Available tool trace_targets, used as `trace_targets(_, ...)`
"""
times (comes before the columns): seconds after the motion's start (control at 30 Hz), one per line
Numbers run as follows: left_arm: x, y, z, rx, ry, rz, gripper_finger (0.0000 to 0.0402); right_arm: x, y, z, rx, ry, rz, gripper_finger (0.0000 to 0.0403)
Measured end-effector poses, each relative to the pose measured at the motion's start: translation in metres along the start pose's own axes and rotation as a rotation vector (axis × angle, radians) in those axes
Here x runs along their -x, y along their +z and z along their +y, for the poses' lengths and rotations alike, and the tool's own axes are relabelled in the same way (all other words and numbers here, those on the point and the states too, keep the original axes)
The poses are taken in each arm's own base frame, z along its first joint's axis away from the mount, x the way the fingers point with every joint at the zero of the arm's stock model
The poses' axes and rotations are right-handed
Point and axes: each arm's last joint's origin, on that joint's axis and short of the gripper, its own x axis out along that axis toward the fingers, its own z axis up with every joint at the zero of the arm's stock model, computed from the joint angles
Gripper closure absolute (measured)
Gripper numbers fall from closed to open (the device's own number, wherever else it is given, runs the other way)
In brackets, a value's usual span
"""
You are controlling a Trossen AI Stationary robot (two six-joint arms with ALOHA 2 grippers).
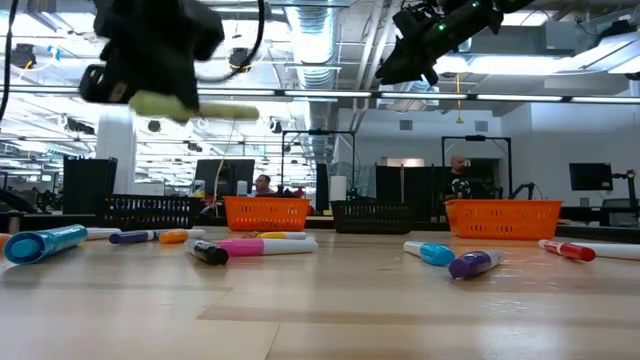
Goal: Pick & Place Markers
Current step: Put the large light green highlighter pen into the left orange bin
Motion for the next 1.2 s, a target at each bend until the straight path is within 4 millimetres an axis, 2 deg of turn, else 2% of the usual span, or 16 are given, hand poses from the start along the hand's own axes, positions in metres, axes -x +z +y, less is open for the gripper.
trace_targets(0.33, 0.049, 0.018, -0.007, -0.284, -0.18, -0.254, 0.0336, 0.0, 0.0, -0.001, 0.025, -0.002, 0.0, 0.0278)
trace_targets(0.63, 0.063, 0.043, -0.012, -0.397, -0.27, -0.442, 0.0335, 0.0, 0.0, -0.001, 0.025, -0.002, 0.0, 0.0278)
trace_targets(0.9, 0.059, 0.061, -0.002, -0.333, -0.245, -0.484, 0.0335, 0.0, 0.0, -0.001, 0.025, -0.002, 0.0, 0.0278)
trace_targets(1.03, 0.041, 0.071, 0.016, -0.236, -0.138, -0.483, 0.0333, 0.0, 0.0, -0.001, 0.025, -0.002, 0.0, 0.0278)
trace_targets(1.2, 0.012, 0.097, 0.037, -0.167, -0.013, -0.46, 0.0333, 0.0, 0.0, -0.001, 0.026, -0.002, 0.0, 0.0278)
